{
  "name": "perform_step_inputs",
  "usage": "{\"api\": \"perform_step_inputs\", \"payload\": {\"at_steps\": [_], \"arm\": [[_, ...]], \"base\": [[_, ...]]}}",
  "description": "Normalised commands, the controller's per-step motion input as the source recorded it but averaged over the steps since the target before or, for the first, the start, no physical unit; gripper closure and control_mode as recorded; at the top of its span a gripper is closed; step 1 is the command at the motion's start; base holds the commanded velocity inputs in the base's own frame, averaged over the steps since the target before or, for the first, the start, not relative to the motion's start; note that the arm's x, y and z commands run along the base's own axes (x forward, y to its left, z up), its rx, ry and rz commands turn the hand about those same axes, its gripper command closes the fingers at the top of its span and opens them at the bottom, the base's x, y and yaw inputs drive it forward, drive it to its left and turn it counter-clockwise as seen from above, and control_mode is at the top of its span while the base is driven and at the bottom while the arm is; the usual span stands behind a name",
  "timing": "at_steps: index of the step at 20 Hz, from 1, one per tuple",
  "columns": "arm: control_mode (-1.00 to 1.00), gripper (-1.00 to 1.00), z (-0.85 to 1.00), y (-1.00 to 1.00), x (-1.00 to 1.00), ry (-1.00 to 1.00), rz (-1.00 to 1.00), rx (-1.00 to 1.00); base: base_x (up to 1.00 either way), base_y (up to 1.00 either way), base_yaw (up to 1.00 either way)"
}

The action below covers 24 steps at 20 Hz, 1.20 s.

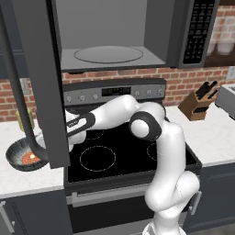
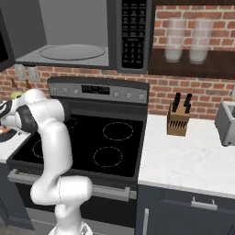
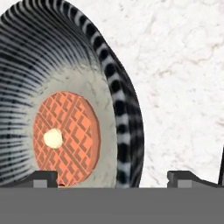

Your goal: Open the microwave, place the bowl with waffle inside the microwave, then close the microwave door and turn it on.

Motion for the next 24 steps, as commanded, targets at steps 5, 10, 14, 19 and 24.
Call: {"api": "perform_step_inputs", "payload": {"at_steps": [5, 10, 14, 19, 24], "arm": [[-1.00, -1.00, -0.18, 0.04, 0.00, 0.08, 0.00, 0.00], [-1.00, 1.00, 0.00, 0.00, 0.00, 0.06, 0.00, 0.00], [-1.00, 1.00, 0.00, 0.00, 0.00, 0.04, 0.00, 0.00], [-1.00, 1.00, 0.00, 0.00, -0.02, 0.01, 0.00, 0.00], [-1.00, 1.00, 0.01, -0.21, -0.38, 0.00, 0.00, 0.00]], "base": [[0.00, 0.00, 0.00], [0.00, 0.00, 0.00], [0.00, 0.00, 0.00], [0.00, 0.00, 0.00], [0.00, 0.00, 0.00]]}}
